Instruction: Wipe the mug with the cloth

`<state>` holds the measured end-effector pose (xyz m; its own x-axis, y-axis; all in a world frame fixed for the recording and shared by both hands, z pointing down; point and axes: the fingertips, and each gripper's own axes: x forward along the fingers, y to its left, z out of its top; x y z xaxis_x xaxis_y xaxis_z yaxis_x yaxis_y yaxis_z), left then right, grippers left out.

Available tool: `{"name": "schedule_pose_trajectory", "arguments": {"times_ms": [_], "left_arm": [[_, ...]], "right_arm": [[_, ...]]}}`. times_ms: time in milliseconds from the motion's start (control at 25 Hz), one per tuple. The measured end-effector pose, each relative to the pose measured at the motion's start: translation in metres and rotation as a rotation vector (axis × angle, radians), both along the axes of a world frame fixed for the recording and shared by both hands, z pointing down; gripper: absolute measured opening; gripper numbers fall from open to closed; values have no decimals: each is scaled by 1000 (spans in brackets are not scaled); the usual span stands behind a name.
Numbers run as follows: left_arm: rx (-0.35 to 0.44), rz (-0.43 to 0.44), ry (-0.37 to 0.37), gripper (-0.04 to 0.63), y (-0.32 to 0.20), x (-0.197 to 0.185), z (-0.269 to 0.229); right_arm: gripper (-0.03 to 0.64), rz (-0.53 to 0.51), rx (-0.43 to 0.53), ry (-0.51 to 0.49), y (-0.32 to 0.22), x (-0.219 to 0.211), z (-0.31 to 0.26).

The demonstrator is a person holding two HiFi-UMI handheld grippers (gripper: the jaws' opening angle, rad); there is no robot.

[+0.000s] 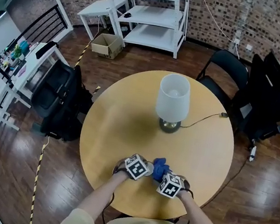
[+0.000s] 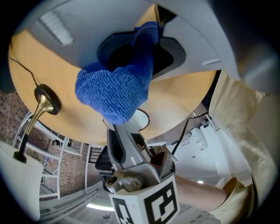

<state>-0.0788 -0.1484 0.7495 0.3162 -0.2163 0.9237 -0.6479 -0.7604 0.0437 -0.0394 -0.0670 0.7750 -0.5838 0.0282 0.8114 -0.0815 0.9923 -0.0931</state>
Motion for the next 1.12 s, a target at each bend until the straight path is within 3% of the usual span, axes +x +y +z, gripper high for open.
{"name": "schedule_pose_trajectory", "arguments": {"times_ms": [200,400,520,600,680,760,840,880,960,1040,1120], "left_arm": [[-57,-243,3,28,5,-15,2],[-153,-565,76,35,27,-25,13],[-128,-692,58,34,30,-39,5],[-104,-729,49,34,31,-41,4],[-65,-698,29,34,28,-41,5],[-86,-645,52,44,30,-36,7],[-177,-613,127,236,39,-26,12],[-205,-591,156,279,41,-24,12],[-184,-511,155,305,36,-25,6],[-94,-356,86,306,21,-29,-2],[5,-102,5,307,7,-20,-10]], "right_arm": [[74,34,3,6,6,-6,1],[74,111,-12,-3,14,-11,5],[75,137,-18,-5,20,-15,6],[75,147,-22,-4,22,-15,7],[75,148,-28,-9,21,-15,8],[75,142,-36,-21,20,-15,7],[75,143,-40,-31,19,-15,7],[75,145,-43,-34,18,-14,6],[75,145,-49,-41,17,-14,5],[74,141,-55,-47,17,-15,4],[74,144,-65,-56,18,-14,5]]}}
